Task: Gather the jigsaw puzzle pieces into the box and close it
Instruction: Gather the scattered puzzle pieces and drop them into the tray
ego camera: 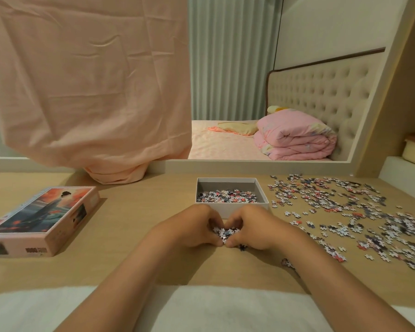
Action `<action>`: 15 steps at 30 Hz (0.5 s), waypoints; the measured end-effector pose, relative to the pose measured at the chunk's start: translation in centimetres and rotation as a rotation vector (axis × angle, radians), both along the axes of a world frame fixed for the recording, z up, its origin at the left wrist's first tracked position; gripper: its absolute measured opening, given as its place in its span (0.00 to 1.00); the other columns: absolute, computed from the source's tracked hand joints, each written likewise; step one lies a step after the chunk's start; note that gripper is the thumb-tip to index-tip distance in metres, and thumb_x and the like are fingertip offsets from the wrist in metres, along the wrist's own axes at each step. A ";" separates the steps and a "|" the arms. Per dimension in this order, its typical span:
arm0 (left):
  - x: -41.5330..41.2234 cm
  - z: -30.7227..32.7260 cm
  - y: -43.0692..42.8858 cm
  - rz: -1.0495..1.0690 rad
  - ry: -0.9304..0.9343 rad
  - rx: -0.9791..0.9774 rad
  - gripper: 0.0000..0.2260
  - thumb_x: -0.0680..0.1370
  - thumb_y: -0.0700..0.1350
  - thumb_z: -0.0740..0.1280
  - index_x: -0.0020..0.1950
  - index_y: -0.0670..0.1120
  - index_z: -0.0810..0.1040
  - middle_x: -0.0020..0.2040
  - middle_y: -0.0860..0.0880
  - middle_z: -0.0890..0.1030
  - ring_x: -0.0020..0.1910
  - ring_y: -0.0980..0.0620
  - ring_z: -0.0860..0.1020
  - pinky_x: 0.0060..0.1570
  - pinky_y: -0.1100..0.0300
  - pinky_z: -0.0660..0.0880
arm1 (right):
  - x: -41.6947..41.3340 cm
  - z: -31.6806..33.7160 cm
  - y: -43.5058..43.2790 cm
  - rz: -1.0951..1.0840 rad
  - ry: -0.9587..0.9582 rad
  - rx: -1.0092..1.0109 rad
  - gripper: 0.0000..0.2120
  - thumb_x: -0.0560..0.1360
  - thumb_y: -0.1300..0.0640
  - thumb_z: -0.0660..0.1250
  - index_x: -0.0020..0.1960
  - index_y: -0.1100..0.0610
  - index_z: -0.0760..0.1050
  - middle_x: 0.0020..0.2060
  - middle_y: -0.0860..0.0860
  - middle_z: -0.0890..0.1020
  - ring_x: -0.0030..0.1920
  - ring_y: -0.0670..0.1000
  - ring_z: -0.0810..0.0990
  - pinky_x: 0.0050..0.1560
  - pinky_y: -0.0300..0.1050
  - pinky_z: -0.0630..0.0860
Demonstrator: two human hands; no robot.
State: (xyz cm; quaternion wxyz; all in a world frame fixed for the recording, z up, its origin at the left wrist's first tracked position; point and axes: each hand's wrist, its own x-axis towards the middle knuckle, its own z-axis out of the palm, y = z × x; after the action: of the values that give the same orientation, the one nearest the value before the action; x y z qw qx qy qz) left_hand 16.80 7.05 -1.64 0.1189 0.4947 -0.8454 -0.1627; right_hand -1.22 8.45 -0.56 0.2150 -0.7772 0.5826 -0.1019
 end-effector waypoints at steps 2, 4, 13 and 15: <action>0.0 -0.1 -0.1 0.018 0.026 0.003 0.17 0.70 0.51 0.77 0.56 0.50 0.81 0.47 0.54 0.78 0.42 0.57 0.74 0.36 0.73 0.65 | 0.1 -0.1 0.0 -0.001 -0.024 -0.002 0.19 0.68 0.49 0.79 0.57 0.46 0.81 0.53 0.45 0.81 0.52 0.46 0.79 0.52 0.39 0.75; 0.0 -0.2 -0.1 0.028 0.048 0.003 0.15 0.70 0.50 0.77 0.54 0.50 0.81 0.46 0.54 0.78 0.42 0.58 0.74 0.35 0.73 0.66 | 0.1 -0.2 -0.2 -0.007 -0.064 0.001 0.12 0.69 0.53 0.79 0.50 0.46 0.80 0.48 0.45 0.81 0.45 0.45 0.79 0.48 0.41 0.77; 0.1 -0.7 -0.6 0.076 0.204 0.001 0.07 0.70 0.42 0.77 0.45 0.48 0.82 0.39 0.52 0.83 0.36 0.57 0.79 0.36 0.68 0.72 | 0.4 -0.8 -0.8 -0.081 -0.242 0.011 0.06 0.72 0.63 0.76 0.44 0.53 0.83 0.39 0.52 0.84 0.31 0.51 0.84 0.39 0.49 0.84; 0.3 -0.7 -0.9 0.093 0.258 -0.023 0.06 0.70 0.42 0.77 0.44 0.47 0.82 0.40 0.51 0.84 0.37 0.57 0.79 0.36 0.67 0.73 | 0.5 -0.8 -0.8 -0.091 -0.312 0.013 0.05 0.72 0.64 0.74 0.44 0.55 0.84 0.37 0.54 0.84 0.30 0.51 0.83 0.40 0.53 0.84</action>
State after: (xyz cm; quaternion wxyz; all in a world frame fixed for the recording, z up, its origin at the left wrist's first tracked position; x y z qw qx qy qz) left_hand 17.13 6.11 -2.34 0.2398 0.5069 -0.8010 -0.2095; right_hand -0.70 7.65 -1.33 0.3033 -0.7233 0.5773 -0.2271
